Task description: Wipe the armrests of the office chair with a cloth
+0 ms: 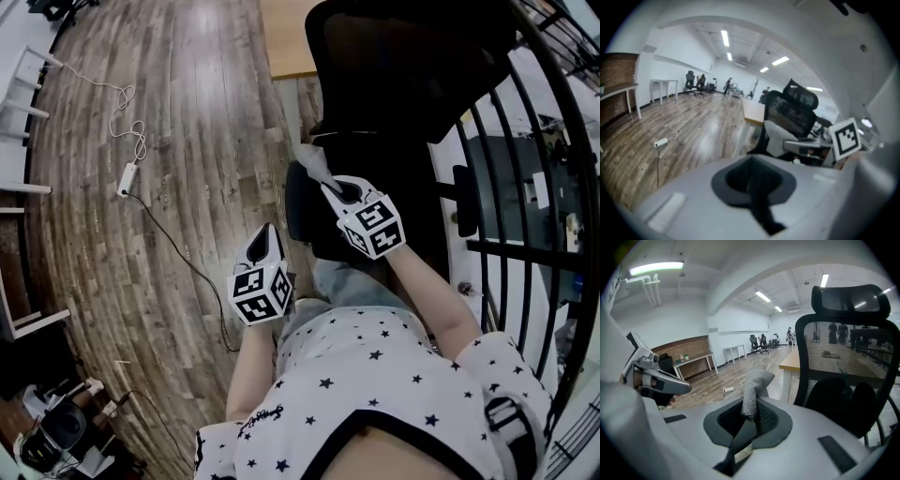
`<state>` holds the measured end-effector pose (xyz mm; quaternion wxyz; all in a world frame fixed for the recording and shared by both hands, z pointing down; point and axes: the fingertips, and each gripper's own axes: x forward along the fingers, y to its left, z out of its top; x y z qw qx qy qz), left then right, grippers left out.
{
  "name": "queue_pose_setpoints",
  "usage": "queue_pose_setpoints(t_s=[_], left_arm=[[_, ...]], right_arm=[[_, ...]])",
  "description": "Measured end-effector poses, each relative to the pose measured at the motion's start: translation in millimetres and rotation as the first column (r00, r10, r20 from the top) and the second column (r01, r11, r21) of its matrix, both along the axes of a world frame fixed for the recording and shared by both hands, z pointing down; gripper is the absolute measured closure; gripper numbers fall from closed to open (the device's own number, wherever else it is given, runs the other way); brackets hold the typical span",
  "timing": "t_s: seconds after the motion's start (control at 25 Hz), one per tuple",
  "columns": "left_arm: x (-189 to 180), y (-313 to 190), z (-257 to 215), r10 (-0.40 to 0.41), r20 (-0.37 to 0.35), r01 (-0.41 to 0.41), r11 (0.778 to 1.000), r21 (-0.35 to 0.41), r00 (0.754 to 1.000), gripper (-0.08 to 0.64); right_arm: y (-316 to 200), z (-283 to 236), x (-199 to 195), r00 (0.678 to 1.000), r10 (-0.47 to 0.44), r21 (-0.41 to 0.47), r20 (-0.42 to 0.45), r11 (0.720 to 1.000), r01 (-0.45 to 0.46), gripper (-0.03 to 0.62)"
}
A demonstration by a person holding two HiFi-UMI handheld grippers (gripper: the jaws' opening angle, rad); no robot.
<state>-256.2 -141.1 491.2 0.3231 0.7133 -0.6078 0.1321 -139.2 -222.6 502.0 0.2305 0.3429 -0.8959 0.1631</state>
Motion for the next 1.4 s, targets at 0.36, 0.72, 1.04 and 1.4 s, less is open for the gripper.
queue_pose_setpoints(t_s=[0.36, 0.72, 1.04, 1.4], left_arm=[[5.9, -22.5, 24.0, -0.013, 0.002, 0.013, 0.998, -0.053, 1.0, 0.554], [3.4, -37.6, 48.8, -0.051, 0.014, 0.052, 0.994, -0.099, 0.999, 0.554], [-0.6, -37.6, 68.7, -0.098, 0.011, 0.099, 0.987, -0.131, 0.995, 0.554], [-2.5, -34.2, 77.2, -0.106, 0.003, 0.105, 0.984, -0.145, 0.994, 0.554]], right_arm=[[-51.7, 50.9, -3.3, 0.996, -0.029, -0.031, -0.085, 0.999, 0.026, 0.561], [-87.9, 107.8, -3.1, 0.983, -0.063, -0.056, -0.172, 0.997, 0.054, 0.561], [-100.9, 155.6, -10.3, 0.959, -0.115, -0.101, -0.258, 0.991, 0.091, 0.561], [-92.6, 184.3, -28.5, 0.934, -0.18, -0.153, -0.31, 0.979, 0.138, 0.561]])
